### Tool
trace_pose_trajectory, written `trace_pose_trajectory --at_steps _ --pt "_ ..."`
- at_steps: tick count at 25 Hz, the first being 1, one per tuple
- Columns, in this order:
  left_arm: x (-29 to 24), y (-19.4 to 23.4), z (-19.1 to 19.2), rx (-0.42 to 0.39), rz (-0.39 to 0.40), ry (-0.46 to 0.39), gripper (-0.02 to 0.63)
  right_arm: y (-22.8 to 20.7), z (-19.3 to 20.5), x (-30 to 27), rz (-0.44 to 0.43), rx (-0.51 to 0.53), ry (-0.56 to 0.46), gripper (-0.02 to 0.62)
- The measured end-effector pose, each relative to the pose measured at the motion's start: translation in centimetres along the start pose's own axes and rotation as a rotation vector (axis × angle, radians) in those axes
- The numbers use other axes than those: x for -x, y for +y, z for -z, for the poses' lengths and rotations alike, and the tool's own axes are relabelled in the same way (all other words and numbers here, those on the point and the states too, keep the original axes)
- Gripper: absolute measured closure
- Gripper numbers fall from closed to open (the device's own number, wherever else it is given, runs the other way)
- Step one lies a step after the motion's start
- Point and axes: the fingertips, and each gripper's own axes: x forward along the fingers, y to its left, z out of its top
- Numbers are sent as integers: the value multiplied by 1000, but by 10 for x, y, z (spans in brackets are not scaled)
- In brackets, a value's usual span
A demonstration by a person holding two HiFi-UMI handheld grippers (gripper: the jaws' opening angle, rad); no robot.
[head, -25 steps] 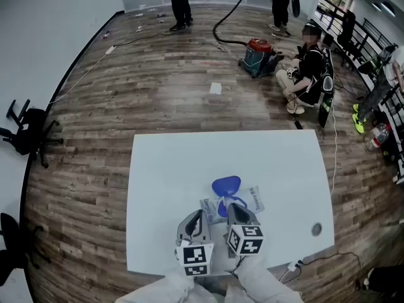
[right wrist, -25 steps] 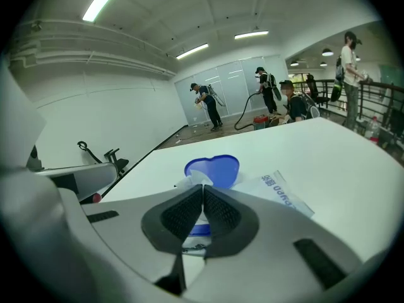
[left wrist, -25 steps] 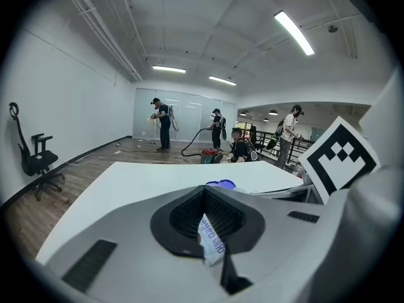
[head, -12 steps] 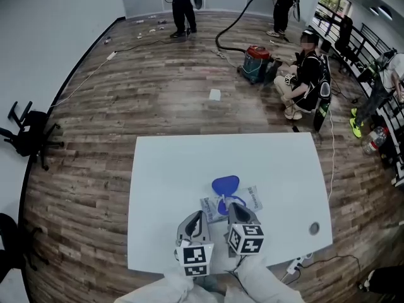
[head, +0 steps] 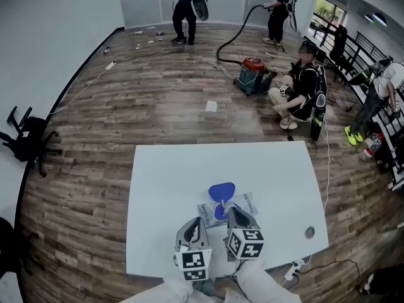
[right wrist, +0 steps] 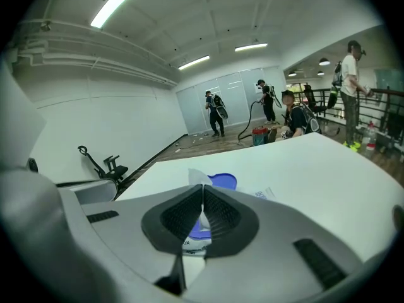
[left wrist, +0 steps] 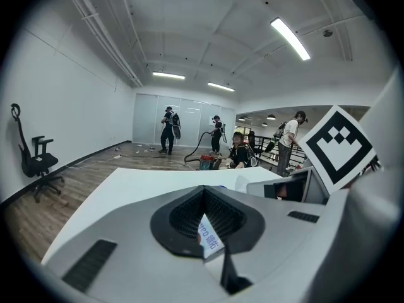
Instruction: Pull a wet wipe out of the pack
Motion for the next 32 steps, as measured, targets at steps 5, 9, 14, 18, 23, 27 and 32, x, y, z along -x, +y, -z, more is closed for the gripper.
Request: trace_pose_trajectory --at_steps 5,9,14,18,23,27,32 --pt "2 -6 -8 -7 8 -15 606 1 -14 9 -7 -3 -32 578" --pt "8 -8 -15 -15 11 -33 606 4 -22 17 -8 -11 -63 578" --pt "15 -11 -21 -16 10 -48 606 3 -29 29 -7 -30 -92 578" --pt "20 -16 -26 -20 12 -62 606 3 -39 42 -2 -34 -120 578" --pt "30 -26 -28 -26 23 -76 606 1 -37 56 -3 -32 -133 578" --pt "36 -33 -29 -35 36 -81 606 3 -44 71 -2 -37 -160 578" --pt "45 -48 -31 -45 64 -92 606 1 -41 90 1 -38 -179 578"
